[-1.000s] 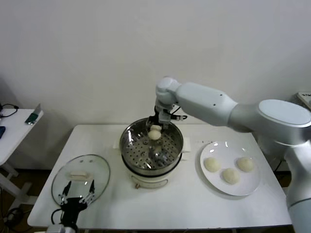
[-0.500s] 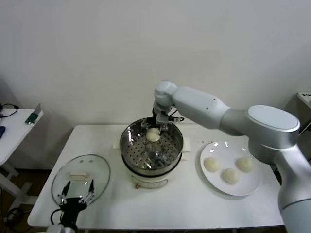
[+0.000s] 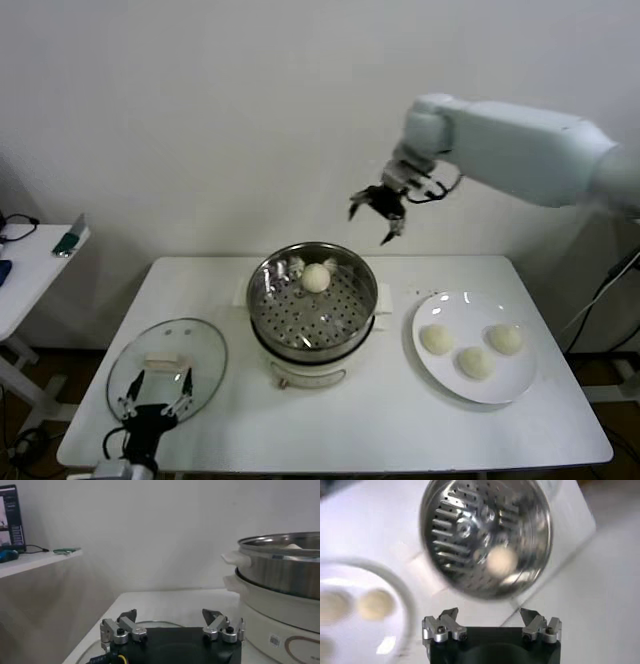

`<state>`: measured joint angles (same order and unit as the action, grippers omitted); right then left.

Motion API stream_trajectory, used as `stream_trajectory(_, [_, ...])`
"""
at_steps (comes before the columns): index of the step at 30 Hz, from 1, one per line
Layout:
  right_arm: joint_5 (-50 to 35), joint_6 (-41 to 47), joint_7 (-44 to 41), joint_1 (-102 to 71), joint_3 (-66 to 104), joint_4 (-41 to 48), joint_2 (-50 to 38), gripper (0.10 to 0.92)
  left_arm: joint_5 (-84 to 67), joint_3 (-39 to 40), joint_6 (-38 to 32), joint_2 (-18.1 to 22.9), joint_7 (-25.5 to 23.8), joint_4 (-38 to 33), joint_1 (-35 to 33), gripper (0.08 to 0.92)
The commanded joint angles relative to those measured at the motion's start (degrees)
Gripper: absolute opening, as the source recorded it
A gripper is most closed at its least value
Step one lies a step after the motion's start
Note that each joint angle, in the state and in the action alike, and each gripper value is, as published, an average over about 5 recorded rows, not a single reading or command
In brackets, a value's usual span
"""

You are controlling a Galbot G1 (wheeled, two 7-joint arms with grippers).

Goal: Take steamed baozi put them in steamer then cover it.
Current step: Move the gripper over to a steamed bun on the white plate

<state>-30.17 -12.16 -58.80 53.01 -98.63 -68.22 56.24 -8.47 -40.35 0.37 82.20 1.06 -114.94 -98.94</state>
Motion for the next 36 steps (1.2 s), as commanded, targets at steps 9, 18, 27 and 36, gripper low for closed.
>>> stream_trajectory(9, [-6.85,30.71,16.32,-11.89,-7.21,-18.70,-23.01,0.823,0.11,-0.06,-0.53,-0.14,-0.03,1.02,0.82,0.823])
stream_trajectory(18, [-0.88,31.30,17.03,-28.08,7.80,-5.85,-16.59,0.823,0.40,-0.13,-0.66,0.15,-0.09,1.16,0.64,0.823])
stream_trajectory(27, [-0.63,31.96,17.66,-33.44,12.31,-1.12,-11.47,0.823,0.40,-0.19,-1.02,0.14,-0.03,1.70,0.39,0.823])
stream_trajectory(36, [-0.23,31.99,16.90,-34.12,12.27,0.07,-10.06,0.818,0.24,-0.36,-1.08,0.07,0.08,1.62,0.15,0.823])
